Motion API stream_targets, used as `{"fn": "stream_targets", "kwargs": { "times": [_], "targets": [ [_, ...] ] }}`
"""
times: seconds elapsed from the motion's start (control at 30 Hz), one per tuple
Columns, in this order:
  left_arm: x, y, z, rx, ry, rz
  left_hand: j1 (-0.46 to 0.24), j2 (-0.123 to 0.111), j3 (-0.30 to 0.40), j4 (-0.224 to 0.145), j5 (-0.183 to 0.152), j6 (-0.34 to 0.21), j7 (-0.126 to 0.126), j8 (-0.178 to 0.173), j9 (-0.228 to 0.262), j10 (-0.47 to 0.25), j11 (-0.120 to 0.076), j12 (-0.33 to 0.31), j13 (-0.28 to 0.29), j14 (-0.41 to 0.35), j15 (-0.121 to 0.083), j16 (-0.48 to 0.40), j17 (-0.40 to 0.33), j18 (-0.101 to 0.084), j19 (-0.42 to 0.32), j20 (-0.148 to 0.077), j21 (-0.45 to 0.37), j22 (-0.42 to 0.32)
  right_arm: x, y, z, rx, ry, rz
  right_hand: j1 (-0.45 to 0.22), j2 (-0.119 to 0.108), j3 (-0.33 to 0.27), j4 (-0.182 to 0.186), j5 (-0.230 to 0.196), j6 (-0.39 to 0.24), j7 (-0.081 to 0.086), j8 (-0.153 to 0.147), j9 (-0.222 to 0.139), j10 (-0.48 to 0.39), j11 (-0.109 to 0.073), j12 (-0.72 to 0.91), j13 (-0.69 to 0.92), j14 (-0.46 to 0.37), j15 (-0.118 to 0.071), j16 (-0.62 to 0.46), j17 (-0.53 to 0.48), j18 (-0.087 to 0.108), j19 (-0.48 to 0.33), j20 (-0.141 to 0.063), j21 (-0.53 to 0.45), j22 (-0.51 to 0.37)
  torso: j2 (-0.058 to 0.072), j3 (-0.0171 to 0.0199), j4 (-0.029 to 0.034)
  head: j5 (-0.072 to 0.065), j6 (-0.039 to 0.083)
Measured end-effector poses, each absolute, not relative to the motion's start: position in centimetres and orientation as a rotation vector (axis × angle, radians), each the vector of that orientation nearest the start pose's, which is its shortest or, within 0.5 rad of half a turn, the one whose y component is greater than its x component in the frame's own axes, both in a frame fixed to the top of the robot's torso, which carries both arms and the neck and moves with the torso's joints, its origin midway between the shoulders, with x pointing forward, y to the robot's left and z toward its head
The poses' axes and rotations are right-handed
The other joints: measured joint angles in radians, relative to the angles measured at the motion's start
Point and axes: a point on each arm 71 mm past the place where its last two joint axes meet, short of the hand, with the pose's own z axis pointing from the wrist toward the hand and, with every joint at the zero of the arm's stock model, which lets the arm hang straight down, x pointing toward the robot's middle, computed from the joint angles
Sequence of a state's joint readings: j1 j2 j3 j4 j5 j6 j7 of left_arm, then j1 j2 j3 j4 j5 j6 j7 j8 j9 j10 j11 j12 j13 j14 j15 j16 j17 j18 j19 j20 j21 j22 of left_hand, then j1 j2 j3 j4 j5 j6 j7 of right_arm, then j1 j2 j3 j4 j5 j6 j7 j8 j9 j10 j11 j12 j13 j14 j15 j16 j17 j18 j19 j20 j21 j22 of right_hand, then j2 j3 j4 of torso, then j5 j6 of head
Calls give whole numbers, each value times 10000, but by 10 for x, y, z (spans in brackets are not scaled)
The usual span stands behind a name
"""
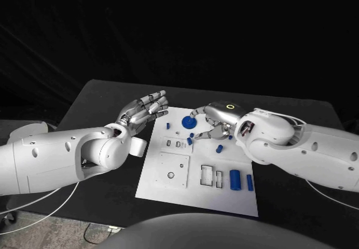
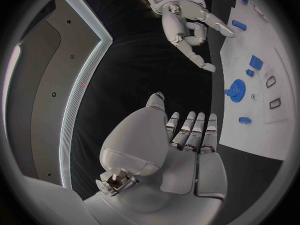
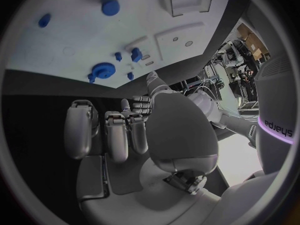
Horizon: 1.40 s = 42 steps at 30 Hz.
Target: Assemble the parts on the task board
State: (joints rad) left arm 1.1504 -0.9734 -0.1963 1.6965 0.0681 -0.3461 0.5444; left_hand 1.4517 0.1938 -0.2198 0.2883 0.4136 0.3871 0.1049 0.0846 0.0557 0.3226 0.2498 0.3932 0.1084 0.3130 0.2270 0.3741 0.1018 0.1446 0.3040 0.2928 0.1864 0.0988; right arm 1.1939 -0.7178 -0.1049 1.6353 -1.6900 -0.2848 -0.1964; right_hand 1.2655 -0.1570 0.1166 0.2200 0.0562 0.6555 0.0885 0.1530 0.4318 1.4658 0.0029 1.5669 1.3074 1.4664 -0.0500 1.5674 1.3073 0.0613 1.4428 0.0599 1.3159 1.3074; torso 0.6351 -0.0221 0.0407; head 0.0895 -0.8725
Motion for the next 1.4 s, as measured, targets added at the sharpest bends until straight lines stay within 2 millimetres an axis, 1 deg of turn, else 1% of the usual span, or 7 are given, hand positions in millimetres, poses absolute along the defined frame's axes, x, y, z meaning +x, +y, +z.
{"fn": "stream_targets", "kwargs": {
  "times": [0.1,0.43,0.6,0.67,0.77,0.9,1.4],
  "targets": [
    [426,231,-223,-11635,14320,-14620,-326,-211,-347,27,-974,600,257,226,68,1715,148,1665,573,2032,1,1694,488,-52,2441,-46,1358,611,446,-123,-177,-4442,15633,6999,142,144,28,138,0,192,1,96,-17,0,0,0,0,0,0,0,0,-1,116,-11,205,0,-63,31,-17,76,0],
    [448,224,-183,-8796,16422,-12024,-2384,-192,-1524,-22,-3346,3219,800,1837,457,4962,-1220,6183,2850,5676,-1400,6208,2393,283,6147,-942,3402,1486,455,-166,-161,-3594,15279,6832,338,344,67,260,0,474,64,251,-58,0,0,0,-1,0,0,0,8,0,116,-11,258,-1,-333,222,-110,201,0],
    [453,214,-182,-7111,18666,-10135,-2862,-161,-1813,-91,-3481,4266,394,2893,757,10131,-1773,10664,10790,10294,-2014,10878,10517,278,7887,-1647,5674,2854,457,-182,-164,-3288,15520,6622,387,399,67,317,0,675,114,326,-83,0,0,0,5,0,0,0,7,-1,115,-10,257,7,-447,360,-202,250,0],
    [456,208,-181,-6224,19459,-9239,-2993,-73,-1886,-80,-3342,4652,242,3296,938,11211,-1897,11550,11793,11310,-2165,11710,11774,239,8418,-1773,7275,4522,458,-190,-165,-3161,15652,6470,366,486,68,317,0,740,111,357,-103,0,0,0,8,0,0,0,7,-2,115,-11,257,7,-485,407,-237,242,0],
    [461,202,-181,-5235,20313,-8076,-3245,73,-2034,-4,-2972,5130,47,3979,1378,11444,-2069,11752,11990,11527,-2323,11944,12052,-363,9564,-1928,10488,8661,458,-198,-167,-3038,15825,6303,376,573,94,343,0,789,134,365,-129,5,5,0,8,0,0,0,6,-1,115,-10,257,7,-523,462,-286,197,0],
    [467,195,-182,-4168,21361,-6461,-3553,300,-2131,9,-2744,5437,-190,4734,2023,11441,-2257,11752,11997,11525,-2431,11944,12064,-598,10406,-2037,12125,11089,459,-204,-170,-2944,16063,6149,465,743,94,344,127,878,117,365,-172,0,71,0,7,0,0,0,6,-1,115,-10,257,6,-551,524,-343,178,0],
    [482,157,-197,-1384,23986,-3276,-3345,603,-2100,-21,-1930,5257,-410,5890,3725,11411,-2433,11813,12028,11545,-2595,11944,12062,-596,10470,-2144,12607,11953,457,-209,-179,-2885,16853,5827,479,833,124,313,291,999,102,403,-225,0,70,0,5,0,0,0,4,-1,114,-10,172,4,-558,606,-443,226,0]
  ]
}}
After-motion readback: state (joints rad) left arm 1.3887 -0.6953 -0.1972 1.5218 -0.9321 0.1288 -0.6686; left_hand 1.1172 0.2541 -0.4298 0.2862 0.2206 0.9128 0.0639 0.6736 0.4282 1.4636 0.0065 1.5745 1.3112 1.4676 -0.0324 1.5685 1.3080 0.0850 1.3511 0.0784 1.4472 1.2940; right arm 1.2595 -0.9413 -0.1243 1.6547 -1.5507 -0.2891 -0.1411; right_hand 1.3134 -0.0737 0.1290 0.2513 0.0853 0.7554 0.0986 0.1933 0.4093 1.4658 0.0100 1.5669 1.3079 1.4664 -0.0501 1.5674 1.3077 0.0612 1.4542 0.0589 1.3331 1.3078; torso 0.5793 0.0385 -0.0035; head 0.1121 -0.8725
